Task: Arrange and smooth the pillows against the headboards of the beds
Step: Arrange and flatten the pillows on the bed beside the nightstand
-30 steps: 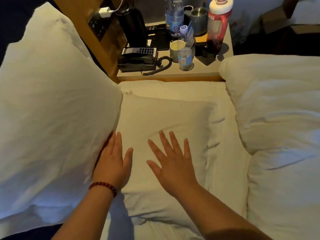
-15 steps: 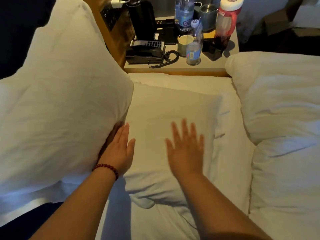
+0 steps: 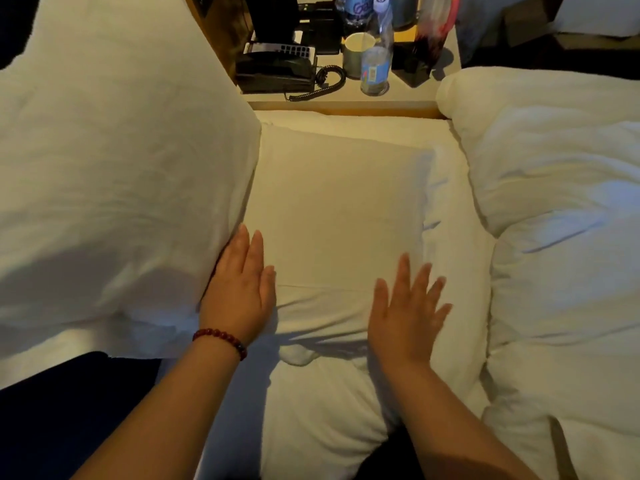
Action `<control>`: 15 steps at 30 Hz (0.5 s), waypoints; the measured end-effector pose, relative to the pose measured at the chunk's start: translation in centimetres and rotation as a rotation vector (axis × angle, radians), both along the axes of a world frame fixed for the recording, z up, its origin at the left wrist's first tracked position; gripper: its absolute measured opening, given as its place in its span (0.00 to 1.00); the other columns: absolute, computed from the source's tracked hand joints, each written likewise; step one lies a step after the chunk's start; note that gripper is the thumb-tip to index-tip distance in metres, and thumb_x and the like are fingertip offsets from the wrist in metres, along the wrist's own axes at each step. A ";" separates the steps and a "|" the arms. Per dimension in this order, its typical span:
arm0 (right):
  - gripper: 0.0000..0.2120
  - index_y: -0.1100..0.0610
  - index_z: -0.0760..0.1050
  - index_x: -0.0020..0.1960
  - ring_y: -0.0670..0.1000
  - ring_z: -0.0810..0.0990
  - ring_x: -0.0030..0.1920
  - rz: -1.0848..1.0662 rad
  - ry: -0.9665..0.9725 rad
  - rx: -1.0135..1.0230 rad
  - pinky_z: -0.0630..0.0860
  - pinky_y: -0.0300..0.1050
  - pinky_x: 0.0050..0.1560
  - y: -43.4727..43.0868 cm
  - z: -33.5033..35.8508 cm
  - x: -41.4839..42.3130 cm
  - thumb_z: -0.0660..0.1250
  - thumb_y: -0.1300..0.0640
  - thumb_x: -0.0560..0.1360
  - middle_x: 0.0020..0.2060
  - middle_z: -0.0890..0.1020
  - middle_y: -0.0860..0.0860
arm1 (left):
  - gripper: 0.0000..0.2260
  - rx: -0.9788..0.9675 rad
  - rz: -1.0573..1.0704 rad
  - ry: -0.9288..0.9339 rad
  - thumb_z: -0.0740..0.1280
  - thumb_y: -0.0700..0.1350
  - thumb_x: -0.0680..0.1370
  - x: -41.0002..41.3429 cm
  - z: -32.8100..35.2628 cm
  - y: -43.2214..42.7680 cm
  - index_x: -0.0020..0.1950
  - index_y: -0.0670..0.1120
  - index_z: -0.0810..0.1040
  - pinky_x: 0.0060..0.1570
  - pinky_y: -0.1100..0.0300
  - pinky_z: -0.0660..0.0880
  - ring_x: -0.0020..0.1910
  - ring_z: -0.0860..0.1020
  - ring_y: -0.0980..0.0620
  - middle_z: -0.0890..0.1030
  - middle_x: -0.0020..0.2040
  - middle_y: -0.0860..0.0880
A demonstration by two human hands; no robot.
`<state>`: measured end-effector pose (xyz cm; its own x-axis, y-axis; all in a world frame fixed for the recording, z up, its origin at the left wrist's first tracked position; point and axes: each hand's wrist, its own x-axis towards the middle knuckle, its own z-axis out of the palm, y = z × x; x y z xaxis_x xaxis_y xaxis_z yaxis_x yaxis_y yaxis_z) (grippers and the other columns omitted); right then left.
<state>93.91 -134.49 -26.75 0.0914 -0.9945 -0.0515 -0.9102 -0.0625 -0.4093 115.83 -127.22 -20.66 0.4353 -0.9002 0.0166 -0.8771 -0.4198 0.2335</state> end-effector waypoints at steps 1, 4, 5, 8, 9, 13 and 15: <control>0.29 0.49 0.50 0.79 0.61 0.51 0.78 0.018 -0.022 -0.043 0.52 0.68 0.73 0.8 0.8 0.5 0.42 0.40 0.81 0.78 0.54 0.57 | 0.27 -0.035 -0.053 -0.018 0.49 0.54 0.80 -1.1 0.2 0.1 0.77 0.43 0.59 0.75 0.55 0.48 0.77 0.54 0.44 0.56 0.78 0.43; 0.27 0.49 0.54 0.79 0.57 0.48 0.79 0.423 0.032 -0.184 0.46 0.61 0.76 4.1 2.3 4.3 0.41 0.42 0.82 0.79 0.53 0.54 | 0.26 0.001 -0.302 -0.092 0.52 0.52 0.81 -3.1 -1.3 0.8 0.78 0.46 0.56 0.75 0.50 0.48 0.78 0.51 0.44 0.55 0.78 0.44; 0.26 0.47 0.54 0.79 0.56 0.48 0.79 0.545 0.066 -0.218 0.44 0.58 0.76 4.8 1.9 5.2 0.45 0.42 0.82 0.79 0.53 0.53 | 0.26 0.048 -0.330 -0.119 0.52 0.54 0.81 -2.6 -2.2 1.4 0.78 0.48 0.55 0.75 0.50 0.46 0.78 0.50 0.45 0.55 0.79 0.45; 0.28 0.44 0.54 0.78 0.55 0.51 0.78 0.600 0.132 -0.278 0.45 0.55 0.75 4.0 -1.6 3.0 0.56 0.41 0.80 0.78 0.53 0.50 | 0.28 0.139 -0.326 -0.176 0.50 0.58 0.81 0.9 -3.9 3.4 0.78 0.47 0.56 0.75 0.55 0.41 0.77 0.50 0.45 0.56 0.78 0.42; 0.29 0.43 0.52 0.78 0.56 0.53 0.77 0.520 0.150 -0.281 0.47 0.57 0.75 3.5 -3.0 1.0 0.55 0.40 0.79 0.78 0.53 0.50 | 0.28 0.136 -0.330 -0.169 0.49 0.58 0.81 2.1 -3.9 4.0 0.78 0.46 0.56 0.75 0.57 0.39 0.78 0.48 0.46 0.56 0.78 0.41; 0.28 0.47 0.46 0.79 0.61 0.53 0.77 0.105 0.083 -0.153 0.52 0.70 0.72 4.9 -3.5 -4.0 0.40 0.39 0.82 0.78 0.56 0.57 | 0.27 0.011 -0.249 -0.122 0.50 0.54 0.81 1.8 -3.0 5.1 0.78 0.42 0.56 0.75 0.58 0.41 0.77 0.49 0.44 0.55 0.78 0.40; 0.27 0.50 0.49 0.79 0.59 0.52 0.77 0.262 0.039 -0.198 0.50 0.68 0.73 7.0 -1.4 -0.8 0.40 0.42 0.82 0.78 0.56 0.56 | 0.27 -0.048 -0.270 -0.124 0.51 0.52 0.80 -1.0 -2.7 4.5 0.77 0.41 0.56 0.75 0.51 0.45 0.77 0.51 0.41 0.54 0.78 0.40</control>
<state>93.13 -127.49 -28.17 0.3473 -0.9284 0.1321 -0.8674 -0.3716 -0.3310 114.83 -122.70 -23.31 0.1726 -0.9799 0.0999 -0.9785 -0.1589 0.1316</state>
